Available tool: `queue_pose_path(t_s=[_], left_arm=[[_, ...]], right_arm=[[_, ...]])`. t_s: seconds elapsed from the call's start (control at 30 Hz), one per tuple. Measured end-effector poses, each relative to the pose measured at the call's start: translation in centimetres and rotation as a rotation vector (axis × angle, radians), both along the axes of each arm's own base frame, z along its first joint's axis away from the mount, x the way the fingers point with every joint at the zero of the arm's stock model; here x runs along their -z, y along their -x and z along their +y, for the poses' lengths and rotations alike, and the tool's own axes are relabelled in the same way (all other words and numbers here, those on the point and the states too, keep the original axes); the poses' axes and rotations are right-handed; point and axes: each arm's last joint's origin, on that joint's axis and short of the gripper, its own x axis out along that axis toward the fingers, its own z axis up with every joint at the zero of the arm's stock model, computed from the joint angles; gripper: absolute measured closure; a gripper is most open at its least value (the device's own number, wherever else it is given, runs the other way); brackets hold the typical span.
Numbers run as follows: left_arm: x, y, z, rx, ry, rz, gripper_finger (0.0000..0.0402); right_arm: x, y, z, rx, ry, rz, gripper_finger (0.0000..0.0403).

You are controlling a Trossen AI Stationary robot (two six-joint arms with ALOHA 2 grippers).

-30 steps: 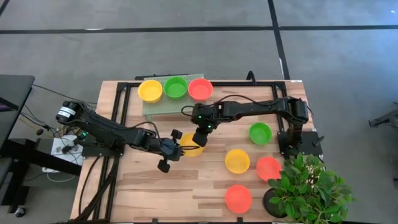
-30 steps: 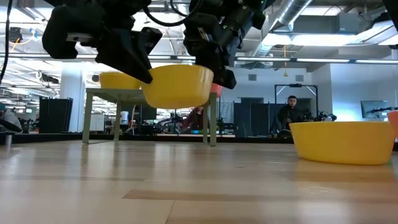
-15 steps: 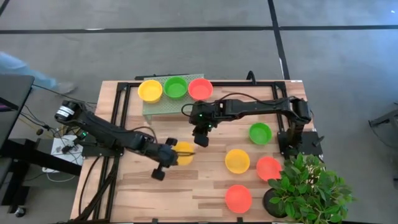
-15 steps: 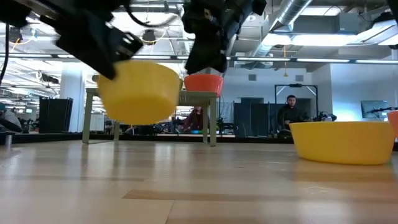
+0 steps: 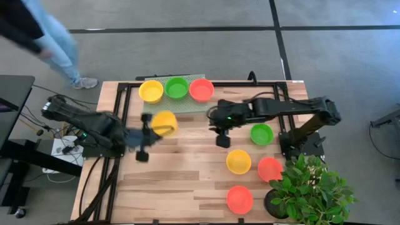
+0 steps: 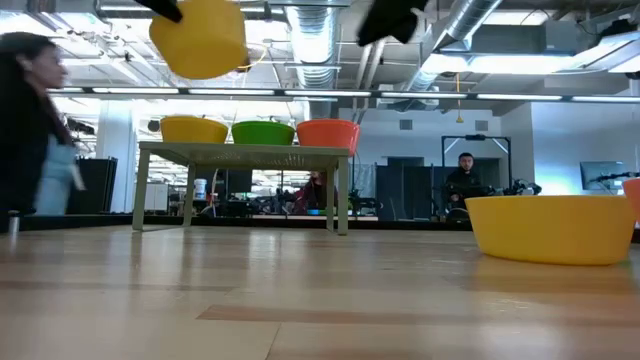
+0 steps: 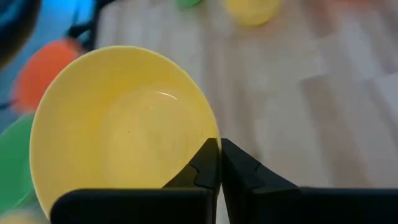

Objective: Pick & Place Mini bowls
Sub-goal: Stack the yellow bowl on top of the other yellow bowls on the shelf

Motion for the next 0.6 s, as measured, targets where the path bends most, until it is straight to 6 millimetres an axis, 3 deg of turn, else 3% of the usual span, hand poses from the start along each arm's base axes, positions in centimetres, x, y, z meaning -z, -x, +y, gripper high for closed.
queue_pose_path(t_s=[0.2,0.33,0.47,0.6], left_arm=[[-2.7,1.3,5.1,-0.205,-0.045,-0.033,0.0393],[-2.7,1.4,8.7,-0.342,-0.112,0.013,0.0393],[-2.2,1.4,12.1,-0.44,-0.049,0.065,0.0393],[-1.4,1.4,14.9,-0.545,0.0,0.111,0.0393]], right_arm=[[5.1,3.2,-0.9,-0.001,-0.077,-0.038,0.033],[8.5,4.4,-1.9,0.026,-0.142,-0.106,0.0331],[10.0,4.9,-2.6,0.034,-0.148,-0.138,0.0331],[10.1,4.8,-3.1,0.04,-0.136,-0.16,0.0331]])
